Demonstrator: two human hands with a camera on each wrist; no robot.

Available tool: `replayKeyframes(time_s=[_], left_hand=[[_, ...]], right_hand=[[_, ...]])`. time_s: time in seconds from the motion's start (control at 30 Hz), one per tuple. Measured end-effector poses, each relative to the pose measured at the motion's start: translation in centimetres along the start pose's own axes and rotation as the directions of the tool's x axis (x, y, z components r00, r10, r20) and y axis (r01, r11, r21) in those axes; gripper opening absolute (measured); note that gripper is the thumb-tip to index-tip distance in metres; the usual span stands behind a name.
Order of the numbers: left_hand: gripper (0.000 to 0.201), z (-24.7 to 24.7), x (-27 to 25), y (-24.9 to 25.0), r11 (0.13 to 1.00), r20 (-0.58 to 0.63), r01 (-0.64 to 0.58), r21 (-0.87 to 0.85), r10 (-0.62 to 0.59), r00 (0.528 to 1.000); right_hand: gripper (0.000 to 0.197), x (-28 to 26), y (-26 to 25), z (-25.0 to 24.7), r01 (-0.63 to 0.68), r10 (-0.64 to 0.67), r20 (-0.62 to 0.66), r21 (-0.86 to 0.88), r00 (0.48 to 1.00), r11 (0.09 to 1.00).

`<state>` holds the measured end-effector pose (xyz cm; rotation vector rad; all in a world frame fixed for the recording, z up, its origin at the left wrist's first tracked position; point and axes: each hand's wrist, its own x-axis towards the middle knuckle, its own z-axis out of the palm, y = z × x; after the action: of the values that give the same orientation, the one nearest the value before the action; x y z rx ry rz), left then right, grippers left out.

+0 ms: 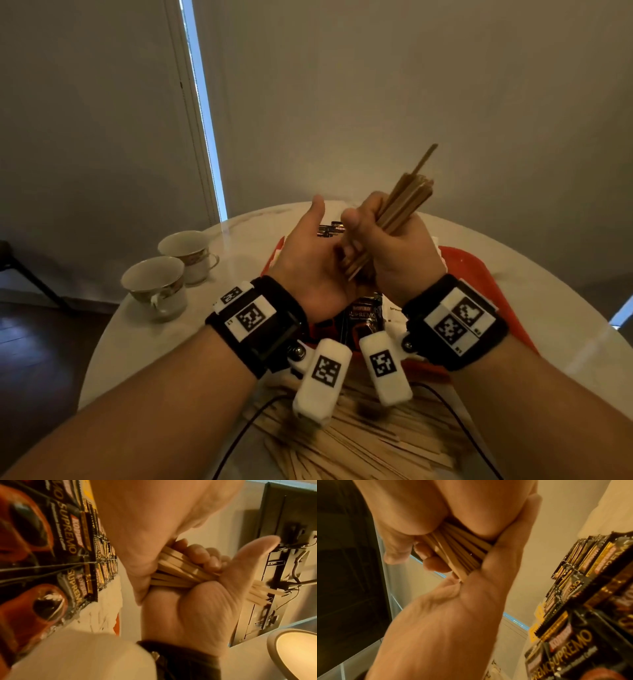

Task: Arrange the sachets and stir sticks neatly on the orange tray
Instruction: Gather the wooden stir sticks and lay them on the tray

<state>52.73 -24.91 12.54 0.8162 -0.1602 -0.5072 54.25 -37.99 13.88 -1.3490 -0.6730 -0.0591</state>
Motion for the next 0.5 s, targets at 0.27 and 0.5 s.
replayKeyframes(time_s=[0.27, 0.5], left_hand=[[0.096, -2.1, -0.6, 1.4, 0.861, 0.050, -0.352, 0.368, 0.359, 0.932], [0.051, -2.0, -2.1, 0.9, 0.594, 0.098, -0.458, 0.661, 0.538, 0.838]], right_hand=[[0.033, 0.8, 1.1, -0.6, -0.210, 0.270, 0.322, -0.209, 0.907, 0.955], [0.036, 0.4, 1.9, 0.2, -0.419, 0.514, 0.523, -0.298, 0.680, 0.858]])
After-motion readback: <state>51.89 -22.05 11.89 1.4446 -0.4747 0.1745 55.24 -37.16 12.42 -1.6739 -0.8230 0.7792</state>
